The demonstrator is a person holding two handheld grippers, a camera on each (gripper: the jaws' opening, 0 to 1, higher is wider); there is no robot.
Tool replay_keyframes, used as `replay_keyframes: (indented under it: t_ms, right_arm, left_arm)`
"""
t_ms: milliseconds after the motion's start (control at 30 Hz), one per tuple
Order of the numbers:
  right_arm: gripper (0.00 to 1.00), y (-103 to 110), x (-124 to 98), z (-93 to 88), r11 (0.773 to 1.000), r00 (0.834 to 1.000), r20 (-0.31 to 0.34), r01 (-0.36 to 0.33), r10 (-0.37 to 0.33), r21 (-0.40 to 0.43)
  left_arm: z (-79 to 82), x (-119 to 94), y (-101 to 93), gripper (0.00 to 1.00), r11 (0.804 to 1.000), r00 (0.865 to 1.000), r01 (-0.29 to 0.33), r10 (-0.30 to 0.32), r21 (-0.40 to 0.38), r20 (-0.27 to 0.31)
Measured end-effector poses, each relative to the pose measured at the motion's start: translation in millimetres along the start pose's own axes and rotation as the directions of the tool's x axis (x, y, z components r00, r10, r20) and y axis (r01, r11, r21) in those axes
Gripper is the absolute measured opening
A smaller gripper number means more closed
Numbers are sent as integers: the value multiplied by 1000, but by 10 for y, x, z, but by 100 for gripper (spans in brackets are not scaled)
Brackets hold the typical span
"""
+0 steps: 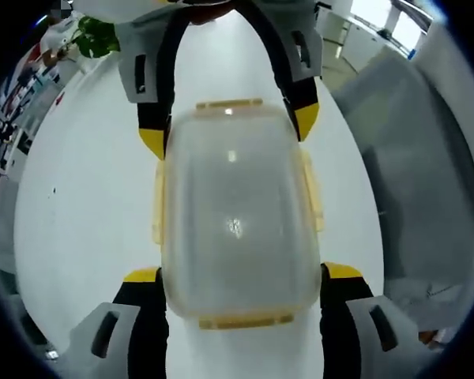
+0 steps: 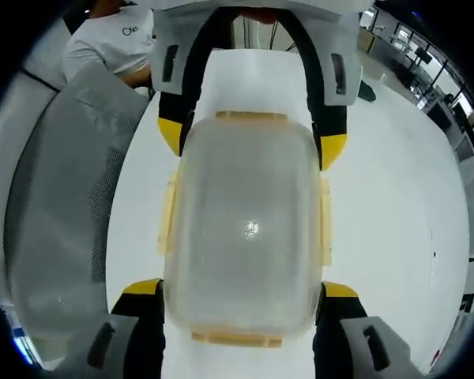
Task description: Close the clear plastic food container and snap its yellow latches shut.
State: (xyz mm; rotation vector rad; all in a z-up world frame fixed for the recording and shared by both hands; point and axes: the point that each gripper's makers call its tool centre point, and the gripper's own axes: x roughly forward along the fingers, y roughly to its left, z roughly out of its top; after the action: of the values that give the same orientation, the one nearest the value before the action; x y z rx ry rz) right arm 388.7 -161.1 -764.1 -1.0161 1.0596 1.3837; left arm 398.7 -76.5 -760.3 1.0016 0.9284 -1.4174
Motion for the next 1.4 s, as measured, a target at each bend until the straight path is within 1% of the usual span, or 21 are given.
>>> replay_keyframes:
  t_ms: [100,167,333,467,667,733,833,1067,1167,1400]
  right_arm:
    - [77,-5,25,91,1000,1000,-6,0,0,0]
    - [77,-19,27,119,1000,1000,-7,-1,1,-3]
    - [77,-73,38,150,1000,1000,-21,-1,1,-4]
    - [77,-172,32,169,1000,1000,-13,0,0,6]
    - [77,-312,31,194,1000,1000,-3,3,-3,9]
    - [77,-357,25,199,1000,1000,5,3,-3,11]
    - [77,-421,25,198,1000,1000,8,2,-2,6]
    - [77,-643,0,168,1000,1000,-2,0,0,-2]
    - [77,-713,-9,153,1000,1000,-3,0,0,-7]
    - [78,-845,-17,136,1000,1000,-12,-2,2,-2]
  left_arm:
    - [-83,-29,-6,77,1000,1000,1,-1,2,-3]
    - [-121,-43,-1,77,1000,1000,0,0,-2,2]
    - [-155,-49,47,77,1000,1000,0,0,-1,4]
    - [-188,-64,148,77,1000,1000,3,-3,10,2]
    - [-231,-75,297,77,1000,1000,2,-2,18,-18]
    - [-246,-73,361,77,1000,1000,4,-4,18,-12]
    - [-239,-74,404,77,1000,1000,7,-7,15,-8]
    - [-228,-75,604,78,1000,1000,6,-6,7,-13]
    - [-219,-66,689,78,1000,1000,7,-6,5,-15]
    - [-222,-67,823,78,1000,1000,11,-11,10,-18]
